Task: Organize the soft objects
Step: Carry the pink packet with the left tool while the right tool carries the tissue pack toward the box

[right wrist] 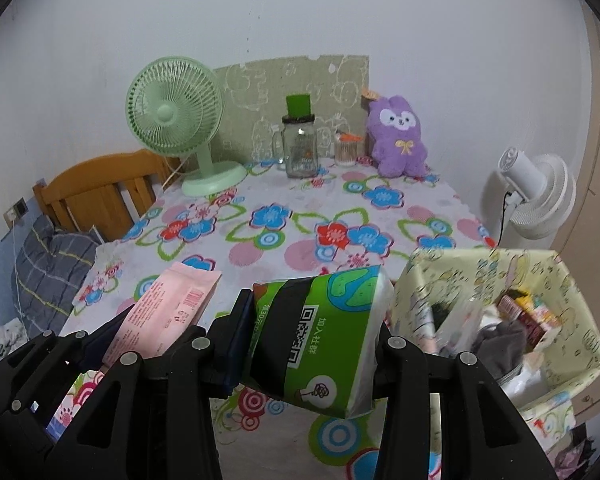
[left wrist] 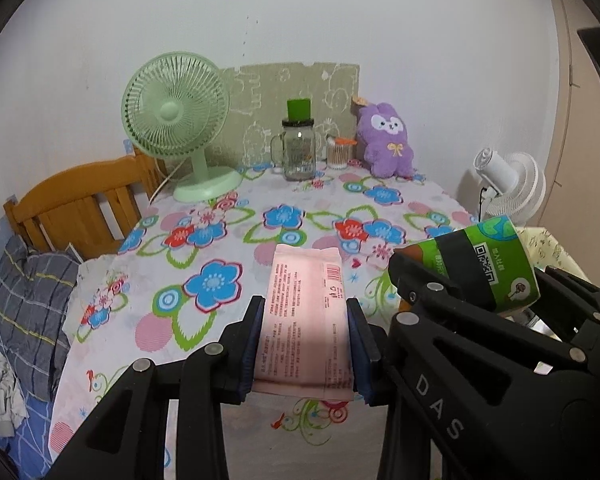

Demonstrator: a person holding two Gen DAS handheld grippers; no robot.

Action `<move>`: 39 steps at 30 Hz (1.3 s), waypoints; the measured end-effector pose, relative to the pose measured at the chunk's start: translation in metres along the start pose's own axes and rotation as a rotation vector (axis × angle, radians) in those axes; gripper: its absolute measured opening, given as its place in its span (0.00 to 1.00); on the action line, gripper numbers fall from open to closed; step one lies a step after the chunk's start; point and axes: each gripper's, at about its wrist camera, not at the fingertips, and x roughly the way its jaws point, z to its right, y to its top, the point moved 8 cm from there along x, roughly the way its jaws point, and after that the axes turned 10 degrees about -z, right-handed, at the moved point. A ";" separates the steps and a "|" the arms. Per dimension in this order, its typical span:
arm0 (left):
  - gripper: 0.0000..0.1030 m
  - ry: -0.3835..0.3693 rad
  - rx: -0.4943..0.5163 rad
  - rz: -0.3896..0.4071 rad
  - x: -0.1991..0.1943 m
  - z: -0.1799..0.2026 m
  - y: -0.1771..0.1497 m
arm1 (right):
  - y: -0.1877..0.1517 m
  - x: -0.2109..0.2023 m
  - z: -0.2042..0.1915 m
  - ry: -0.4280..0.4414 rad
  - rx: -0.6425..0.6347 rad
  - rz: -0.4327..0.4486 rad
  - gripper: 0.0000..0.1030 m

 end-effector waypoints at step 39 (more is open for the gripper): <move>0.39 -0.102 0.074 0.072 -0.007 0.109 0.042 | 0.023 -0.049 0.114 -0.097 0.093 0.119 0.45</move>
